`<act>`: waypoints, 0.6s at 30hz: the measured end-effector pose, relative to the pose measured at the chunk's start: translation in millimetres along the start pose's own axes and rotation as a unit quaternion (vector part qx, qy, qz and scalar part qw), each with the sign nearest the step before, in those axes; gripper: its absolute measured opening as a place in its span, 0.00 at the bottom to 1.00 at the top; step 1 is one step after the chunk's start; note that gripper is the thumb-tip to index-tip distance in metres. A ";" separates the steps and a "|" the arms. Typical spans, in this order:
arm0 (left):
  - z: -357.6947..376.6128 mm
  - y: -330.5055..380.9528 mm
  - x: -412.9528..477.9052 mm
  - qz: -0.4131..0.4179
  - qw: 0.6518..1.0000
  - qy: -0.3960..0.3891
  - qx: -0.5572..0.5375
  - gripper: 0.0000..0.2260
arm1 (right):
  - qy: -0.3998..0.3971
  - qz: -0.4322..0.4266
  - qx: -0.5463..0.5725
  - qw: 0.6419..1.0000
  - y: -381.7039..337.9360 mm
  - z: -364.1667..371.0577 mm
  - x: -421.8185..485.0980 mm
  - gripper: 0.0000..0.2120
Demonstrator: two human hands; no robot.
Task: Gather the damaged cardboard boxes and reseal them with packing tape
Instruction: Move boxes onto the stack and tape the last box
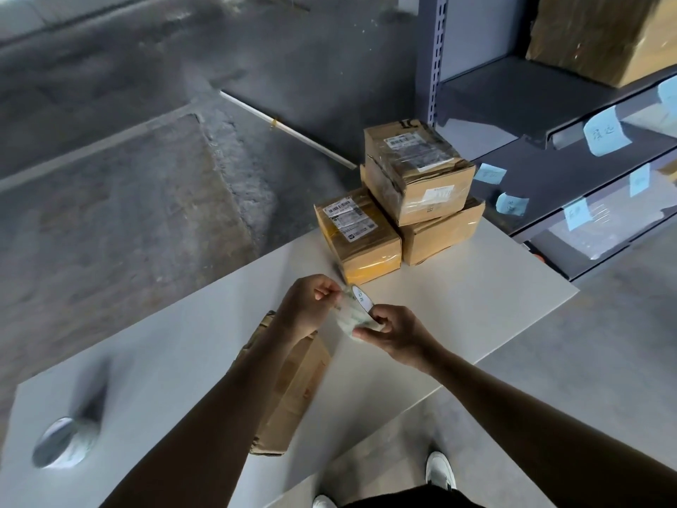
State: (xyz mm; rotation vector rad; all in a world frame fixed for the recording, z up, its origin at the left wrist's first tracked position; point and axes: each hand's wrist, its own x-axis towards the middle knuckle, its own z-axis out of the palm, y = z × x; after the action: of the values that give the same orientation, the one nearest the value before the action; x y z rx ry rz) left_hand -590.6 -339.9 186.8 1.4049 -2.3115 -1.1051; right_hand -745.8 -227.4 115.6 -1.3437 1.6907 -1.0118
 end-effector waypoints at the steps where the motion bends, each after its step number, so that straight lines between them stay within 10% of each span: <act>1: 1.8 0.7 -1.0 -0.002 1.000 0.001 0.007 0.08 | 0.004 0.001 0.005 1.000 -2.2 -0.4 -1.1 0.25; 18: 44.3 30.5 -6.8 -0.091 0.991 0.053 0.083 0.07 | -0.058 0.066 0.102 0.991 -12.3 -27.6 7.8 0.10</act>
State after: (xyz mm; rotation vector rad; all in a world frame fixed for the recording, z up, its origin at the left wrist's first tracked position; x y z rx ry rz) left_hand -631.0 -304.7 178.5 1.7206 -2.2819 -0.8748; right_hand -767.1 -233.1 137.7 -1.1214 1.5229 -0.9818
